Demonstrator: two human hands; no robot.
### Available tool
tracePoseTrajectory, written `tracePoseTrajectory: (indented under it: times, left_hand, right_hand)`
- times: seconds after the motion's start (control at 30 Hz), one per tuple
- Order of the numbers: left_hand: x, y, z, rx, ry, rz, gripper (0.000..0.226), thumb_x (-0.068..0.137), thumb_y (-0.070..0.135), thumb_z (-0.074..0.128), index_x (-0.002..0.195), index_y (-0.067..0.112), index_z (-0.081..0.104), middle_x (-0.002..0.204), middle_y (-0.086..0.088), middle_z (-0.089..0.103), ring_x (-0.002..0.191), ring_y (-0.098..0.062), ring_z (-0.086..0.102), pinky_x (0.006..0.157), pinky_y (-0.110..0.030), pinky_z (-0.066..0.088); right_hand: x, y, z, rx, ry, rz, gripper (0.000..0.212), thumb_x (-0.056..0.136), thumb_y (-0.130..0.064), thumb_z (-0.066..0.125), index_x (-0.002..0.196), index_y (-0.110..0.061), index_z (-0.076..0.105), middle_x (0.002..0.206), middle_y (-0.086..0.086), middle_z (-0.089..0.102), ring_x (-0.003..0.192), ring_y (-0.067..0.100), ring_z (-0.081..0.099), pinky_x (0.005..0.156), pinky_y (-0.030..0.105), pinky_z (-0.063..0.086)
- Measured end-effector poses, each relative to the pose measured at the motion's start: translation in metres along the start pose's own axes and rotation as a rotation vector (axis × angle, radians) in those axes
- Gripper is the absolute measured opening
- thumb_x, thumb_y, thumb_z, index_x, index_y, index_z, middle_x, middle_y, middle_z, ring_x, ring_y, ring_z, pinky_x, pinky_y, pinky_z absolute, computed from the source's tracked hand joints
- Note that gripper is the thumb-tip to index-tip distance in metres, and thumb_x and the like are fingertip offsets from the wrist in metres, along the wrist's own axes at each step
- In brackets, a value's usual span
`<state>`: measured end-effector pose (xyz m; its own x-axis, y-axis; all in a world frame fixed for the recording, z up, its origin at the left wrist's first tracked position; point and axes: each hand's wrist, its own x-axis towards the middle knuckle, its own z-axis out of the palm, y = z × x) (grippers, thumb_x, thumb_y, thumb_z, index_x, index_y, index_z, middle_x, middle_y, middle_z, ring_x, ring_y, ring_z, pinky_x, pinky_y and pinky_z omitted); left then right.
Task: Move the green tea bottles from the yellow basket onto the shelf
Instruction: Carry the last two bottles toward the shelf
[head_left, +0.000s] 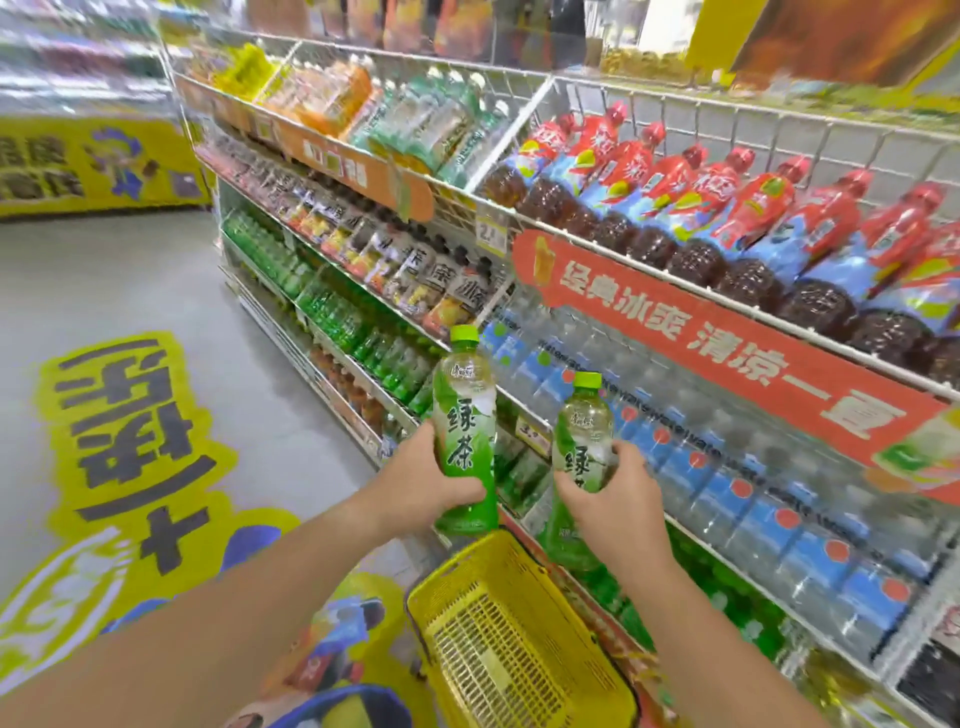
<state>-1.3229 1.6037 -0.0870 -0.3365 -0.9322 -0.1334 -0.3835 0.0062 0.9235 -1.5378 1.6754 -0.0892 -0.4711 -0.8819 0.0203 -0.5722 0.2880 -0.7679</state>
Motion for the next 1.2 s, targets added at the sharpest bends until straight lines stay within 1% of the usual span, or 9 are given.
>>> tracePoseTrajectory:
  times: [0.13, 0.23, 0.47, 0.6, 0.77, 0.87, 1.03, 1.13, 1.2]
  left_hand:
    - [0.013, 0.002, -0.054, 0.006, 0.053, 0.002, 0.051, 0.067, 0.015, 0.084, 0.103, 0.026, 0.049, 0.101, -0.005, 0.068, 0.084, -0.011, 0.068, 0.072, -0.028, 0.059]
    - [0.026, 0.004, -0.098, 0.005, 0.089, -0.008, 0.063, 0.051, 0.032, 0.081, 0.106, 0.025, 0.051, 0.104, -0.004, 0.070, 0.090, -0.017, 0.071, 0.082, -0.042, 0.060]
    - [0.083, -0.011, -0.209, 0.022, 0.164, 0.035, 0.064, 0.049, 0.040, 0.077, 0.107, 0.022, 0.057, 0.100, -0.006, 0.072, 0.091, -0.022, 0.072, 0.084, -0.052, 0.058]
    - [0.104, -0.024, -0.269, 0.080, 0.182, 0.029, 0.061, 0.050, 0.037, 0.078, 0.105, 0.019, 0.057, 0.098, -0.006, 0.073, 0.088, -0.022, 0.072, 0.080, -0.052, 0.059]
    - [0.120, -0.036, -0.335, 0.126, 0.237, 0.011, 0.053, 0.059, 0.033, 0.078, 0.104, 0.017, 0.058, 0.098, -0.005, 0.071, 0.091, -0.020, 0.069, 0.078, -0.040, 0.058]
    - [0.123, -0.046, -0.368, 0.107, 0.297, -0.003, 0.045, 0.065, 0.028, 0.082, 0.103, 0.017, 0.059, 0.098, -0.003, 0.071, 0.089, -0.018, 0.069, 0.081, -0.042, 0.058]
    - [0.127, -0.061, -0.415, 0.047, 0.361, -0.028, 0.039, 0.068, 0.027, 0.083, 0.101, 0.017, 0.063, 0.095, -0.002, 0.073, 0.087, -0.015, 0.070, 0.080, -0.042, 0.058]
    - [0.136, -0.072, -0.439, 0.002, 0.378, -0.025, 0.028, 0.076, 0.023, 0.083, 0.098, 0.023, 0.066, 0.093, 0.007, 0.074, 0.082, -0.005, 0.070, 0.076, -0.030, 0.055]
    - [0.148, -0.082, -0.455, 0.001, 0.379, -0.032, 0.029, 0.076, 0.027, 0.084, 0.099, 0.025, 0.068, 0.095, 0.009, 0.075, 0.087, -0.007, 0.070, 0.080, -0.032, 0.057]
  right_hand:
    - [0.021, -0.043, 0.024, -0.005, 0.010, -0.042, 0.062, 0.083, -0.044, 0.074, 0.130, -0.022, 0.041, 0.082, -0.001, 0.062, 0.057, 0.020, 0.065, 0.050, 0.043, 0.056]
    - [0.040, -0.080, 0.047, -0.017, -0.010, -0.057, 0.076, 0.084, -0.047, 0.071, 0.144, -0.020, 0.034, 0.080, 0.003, 0.063, 0.051, 0.016, 0.059, 0.041, 0.033, 0.046]
    - [0.092, -0.177, 0.116, 0.012, -0.019, -0.152, 0.049, 0.084, -0.043, 0.073, 0.117, -0.028, 0.040, 0.083, -0.003, 0.061, 0.065, 0.017, 0.062, 0.050, 0.029, 0.039]
    - [0.118, -0.228, 0.162, 0.035, -0.017, -0.189, 0.045, 0.084, -0.041, 0.073, 0.110, -0.030, 0.037, 0.082, -0.008, 0.057, 0.072, 0.018, 0.063, 0.057, 0.036, 0.048]
    - [0.142, -0.287, 0.214, 0.034, -0.063, -0.225, 0.047, 0.085, -0.044, 0.071, 0.112, -0.028, 0.037, 0.084, -0.001, 0.060, 0.067, 0.018, 0.062, 0.047, 0.031, 0.044]
    - [0.153, -0.317, 0.241, 0.017, -0.094, -0.243, 0.056, 0.084, -0.047, 0.070, 0.124, -0.020, 0.041, 0.084, 0.005, 0.064, 0.067, 0.026, 0.067, 0.048, 0.042, 0.052]
    - [0.168, -0.356, 0.290, 0.022, -0.148, -0.256, 0.073, 0.085, -0.046, 0.070, 0.143, -0.015, 0.037, 0.082, 0.007, 0.066, 0.062, 0.024, 0.068, 0.045, 0.040, 0.052]
    - [0.178, -0.374, 0.316, 0.002, -0.168, -0.263, 0.059, 0.086, -0.046, 0.070, 0.128, -0.016, 0.042, 0.078, 0.007, 0.064, 0.064, 0.025, 0.066, 0.047, 0.039, 0.050]
    - [0.186, -0.383, 0.332, -0.008, -0.170, -0.269, 0.053, 0.087, -0.045, 0.070, 0.121, -0.016, 0.043, 0.077, 0.000, 0.055, 0.063, 0.019, 0.062, 0.049, 0.036, 0.048]
